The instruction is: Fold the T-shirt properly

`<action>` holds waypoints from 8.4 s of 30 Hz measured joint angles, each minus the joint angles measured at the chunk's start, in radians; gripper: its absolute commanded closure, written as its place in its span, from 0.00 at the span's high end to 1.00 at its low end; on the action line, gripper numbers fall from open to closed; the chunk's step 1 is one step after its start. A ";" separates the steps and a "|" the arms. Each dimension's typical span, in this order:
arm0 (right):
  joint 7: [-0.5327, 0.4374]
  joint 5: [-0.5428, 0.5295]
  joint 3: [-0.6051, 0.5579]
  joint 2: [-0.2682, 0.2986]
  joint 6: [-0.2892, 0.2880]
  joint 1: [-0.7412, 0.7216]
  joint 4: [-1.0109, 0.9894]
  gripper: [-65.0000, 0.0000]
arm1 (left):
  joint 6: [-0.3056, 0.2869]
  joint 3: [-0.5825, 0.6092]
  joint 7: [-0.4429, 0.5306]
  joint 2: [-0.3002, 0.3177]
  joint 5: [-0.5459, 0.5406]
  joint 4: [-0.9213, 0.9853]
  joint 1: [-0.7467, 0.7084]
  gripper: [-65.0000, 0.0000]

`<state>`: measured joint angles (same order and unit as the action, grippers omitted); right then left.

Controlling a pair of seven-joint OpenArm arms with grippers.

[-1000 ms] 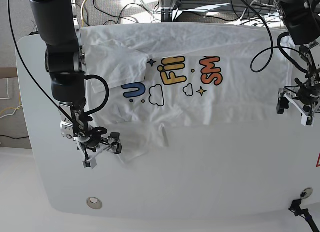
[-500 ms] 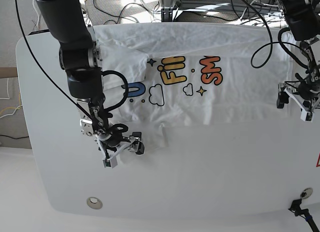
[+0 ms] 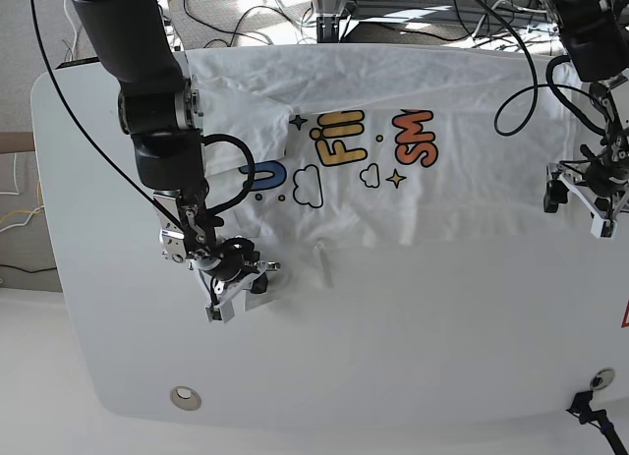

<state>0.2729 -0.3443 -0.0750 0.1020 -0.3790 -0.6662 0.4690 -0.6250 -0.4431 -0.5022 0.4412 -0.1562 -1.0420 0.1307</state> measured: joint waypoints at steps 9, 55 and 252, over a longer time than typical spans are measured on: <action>0.000 0.000 -0.001 0.003 -0.007 0.000 -0.001 0.00 | 0.008 0.080 0.034 0.003 -0.002 0.129 0.080 0.93; 0.517 0.000 0.027 0.092 -0.006 0.428 1.006 0.00 | -0.004 0.014 0.042 0.000 -0.002 -0.228 -0.103 0.00; 0.485 -0.062 0.128 0.053 -0.129 0.788 1.086 0.00 | -0.068 0.108 -0.148 -0.046 0.134 -0.409 -0.280 0.00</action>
<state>0.7582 -0.4061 0.0532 0.1555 -0.5076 0.1219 1.5551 -0.6933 -0.3347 -0.6498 0.3954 -0.0223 -1.4513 -0.1490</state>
